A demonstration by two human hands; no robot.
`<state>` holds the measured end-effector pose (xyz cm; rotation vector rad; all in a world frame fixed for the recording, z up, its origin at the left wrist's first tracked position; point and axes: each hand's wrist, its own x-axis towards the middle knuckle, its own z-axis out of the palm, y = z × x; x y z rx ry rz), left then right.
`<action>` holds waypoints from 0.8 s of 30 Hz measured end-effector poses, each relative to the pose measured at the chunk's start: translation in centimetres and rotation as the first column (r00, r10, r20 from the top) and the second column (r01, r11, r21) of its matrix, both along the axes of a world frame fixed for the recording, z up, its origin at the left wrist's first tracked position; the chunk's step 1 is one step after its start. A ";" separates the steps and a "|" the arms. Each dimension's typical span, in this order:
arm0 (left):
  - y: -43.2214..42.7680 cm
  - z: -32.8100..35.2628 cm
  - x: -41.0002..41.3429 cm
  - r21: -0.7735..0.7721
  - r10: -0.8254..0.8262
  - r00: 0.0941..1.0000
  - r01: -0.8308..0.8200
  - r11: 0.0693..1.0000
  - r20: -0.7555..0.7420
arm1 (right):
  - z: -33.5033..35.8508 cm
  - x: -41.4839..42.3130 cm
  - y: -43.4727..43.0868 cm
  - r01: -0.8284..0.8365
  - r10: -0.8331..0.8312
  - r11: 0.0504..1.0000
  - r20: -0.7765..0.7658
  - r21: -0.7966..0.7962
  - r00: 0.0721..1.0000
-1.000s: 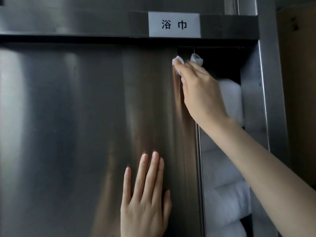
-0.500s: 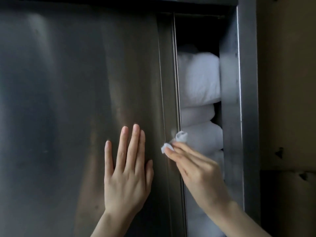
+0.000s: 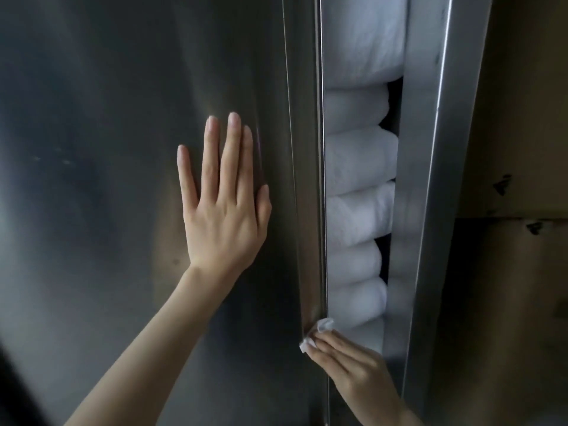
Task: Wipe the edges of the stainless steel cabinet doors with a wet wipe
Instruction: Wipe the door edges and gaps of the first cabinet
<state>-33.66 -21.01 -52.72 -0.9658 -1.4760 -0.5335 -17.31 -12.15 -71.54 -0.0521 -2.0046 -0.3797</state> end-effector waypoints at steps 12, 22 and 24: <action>1.2 0.2 1.3 -0.008 0.016 1.000 -0.016 1.000 0.006 | 3.4 3.8 -1.6 -0.047 0.042 0.967 -0.023 -0.250 0.999; 5.1 0.0 4.3 0.026 -0.025 0.999 0.025 0.999 -0.036 | 10.4 8.2 0.8 0.058 -0.073 0.997 -0.292 -0.058 0.954; 5.9 0.0 5.0 0.024 -0.034 0.999 0.035 0.999 -0.036 | 11.2 8.6 1.6 0.137 -0.129 0.991 -0.326 0.004 0.937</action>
